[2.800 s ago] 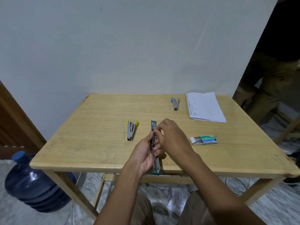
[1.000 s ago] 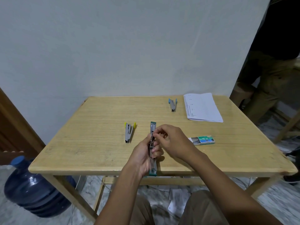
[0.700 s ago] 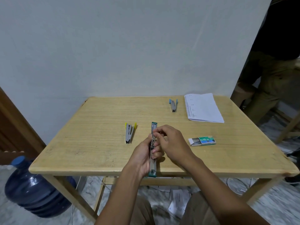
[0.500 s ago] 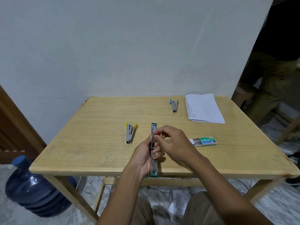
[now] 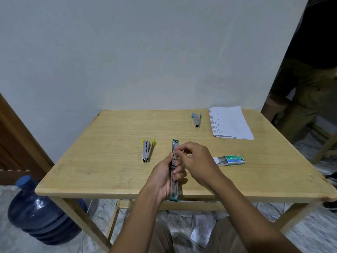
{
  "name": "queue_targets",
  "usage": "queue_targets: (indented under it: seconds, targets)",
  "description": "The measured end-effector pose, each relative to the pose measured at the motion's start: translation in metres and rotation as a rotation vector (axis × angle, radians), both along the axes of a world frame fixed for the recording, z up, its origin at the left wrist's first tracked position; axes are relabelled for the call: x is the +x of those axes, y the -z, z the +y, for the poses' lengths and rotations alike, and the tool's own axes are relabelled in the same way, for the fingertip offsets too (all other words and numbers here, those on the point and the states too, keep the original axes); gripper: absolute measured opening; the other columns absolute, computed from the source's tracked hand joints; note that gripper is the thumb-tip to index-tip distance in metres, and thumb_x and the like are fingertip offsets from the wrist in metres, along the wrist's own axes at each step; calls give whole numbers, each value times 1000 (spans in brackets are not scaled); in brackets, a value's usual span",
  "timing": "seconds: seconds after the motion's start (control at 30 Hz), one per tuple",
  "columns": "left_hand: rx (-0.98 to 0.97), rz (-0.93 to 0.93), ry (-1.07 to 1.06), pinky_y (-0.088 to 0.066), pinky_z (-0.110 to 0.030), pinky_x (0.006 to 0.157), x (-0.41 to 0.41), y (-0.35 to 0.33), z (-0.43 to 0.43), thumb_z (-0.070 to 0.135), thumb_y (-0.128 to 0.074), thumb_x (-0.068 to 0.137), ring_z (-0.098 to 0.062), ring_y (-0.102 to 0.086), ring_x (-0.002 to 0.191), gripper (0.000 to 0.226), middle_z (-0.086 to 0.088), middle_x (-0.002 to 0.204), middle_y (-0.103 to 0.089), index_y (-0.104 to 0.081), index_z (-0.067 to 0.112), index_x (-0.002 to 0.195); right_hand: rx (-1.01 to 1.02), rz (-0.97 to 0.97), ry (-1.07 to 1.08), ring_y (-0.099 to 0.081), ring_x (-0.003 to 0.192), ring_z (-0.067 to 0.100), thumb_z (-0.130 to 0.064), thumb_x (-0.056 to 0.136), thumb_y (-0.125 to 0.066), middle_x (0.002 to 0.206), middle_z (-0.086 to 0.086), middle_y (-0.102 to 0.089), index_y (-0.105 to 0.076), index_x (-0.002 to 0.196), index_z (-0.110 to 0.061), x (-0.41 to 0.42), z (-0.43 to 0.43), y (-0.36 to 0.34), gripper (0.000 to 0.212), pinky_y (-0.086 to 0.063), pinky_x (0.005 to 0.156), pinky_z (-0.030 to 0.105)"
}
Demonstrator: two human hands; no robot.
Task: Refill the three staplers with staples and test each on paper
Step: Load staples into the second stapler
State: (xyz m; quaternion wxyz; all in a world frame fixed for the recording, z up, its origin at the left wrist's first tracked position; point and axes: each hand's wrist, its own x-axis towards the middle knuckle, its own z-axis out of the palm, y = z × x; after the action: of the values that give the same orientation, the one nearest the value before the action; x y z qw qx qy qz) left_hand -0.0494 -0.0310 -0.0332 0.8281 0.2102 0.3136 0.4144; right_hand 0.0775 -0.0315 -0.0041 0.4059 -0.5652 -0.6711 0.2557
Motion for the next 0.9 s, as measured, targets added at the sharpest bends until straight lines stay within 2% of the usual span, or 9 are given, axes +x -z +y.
queue_targets:
  seconds: [0.1,0.17,0.27,0.4,0.5,0.57,0.73,0.8,0.9]
  targets:
    - [-15,-31,1,-20,-17,44,2,-1,0,44,-37,101,-8,-28,37,49,1,49,-31,-47,13,64,59,-35,-8,-60,98,6,-19,91,-68,99,-12,-62,-72,90,-24,-1,4,2,6,-50,91,31]
    - [-25,-54,5,-24,-16,39,2,-1,0,44,-37,102,-8,-27,37,50,1,49,-30,-46,12,64,51,-36,-7,-58,99,6,-21,92,-68,101,-11,-58,-71,90,-25,-1,4,2,6,-48,90,26]
    - [-13,-54,-6,-22,-16,40,1,-1,0,42,-36,103,-8,-28,38,49,0,50,-31,-47,11,66,17,-52,15,-57,98,8,-24,92,-67,102,-9,-58,-73,92,-23,-2,5,4,6,-46,87,25]
    - [-53,-105,-83,-23,-16,35,4,-3,0,34,-36,104,-6,-31,39,37,-1,57,-38,-53,7,84,-3,-101,44,-57,99,10,-26,93,-66,102,-8,-58,-75,99,-21,-7,5,3,12,-48,88,30]
    - [-61,-119,-116,-24,-15,33,5,-3,2,31,-36,105,-6,-31,39,32,-1,61,-38,-53,7,92,16,-144,71,-57,87,5,-25,94,-65,99,-9,-58,-75,100,-22,-10,3,-1,13,-47,78,22]
    - [-58,-118,-103,-26,-16,32,5,-2,1,32,-36,105,-6,-31,39,33,-1,60,-37,-53,7,91,13,-123,105,-57,77,1,-24,93,-65,99,-8,-61,-75,99,-22,-11,3,-3,11,-45,70,17]
    - [-47,-88,-54,-27,-16,33,4,0,3,38,-35,104,-7,-27,41,45,0,58,-31,-50,8,75,-57,-31,171,-56,70,-2,-28,88,-71,87,-13,-63,-75,90,-22,-8,7,-8,7,-47,70,23]
    - [-36,-75,-50,-22,-15,39,4,2,4,38,-35,104,-7,-28,40,47,0,55,-34,-53,8,73,-65,-26,178,-56,73,0,-31,88,-71,83,-15,-62,-75,89,-23,-8,7,-8,9,-50,74,29]
    - [-27,-39,-22,-13,-19,53,2,3,2,42,-35,102,-7,-27,40,51,2,52,-32,-52,11,65,-68,-26,161,-58,80,3,-34,89,-68,91,-14,-64,-72,84,-30,-5,4,-5,8,-53,78,35]
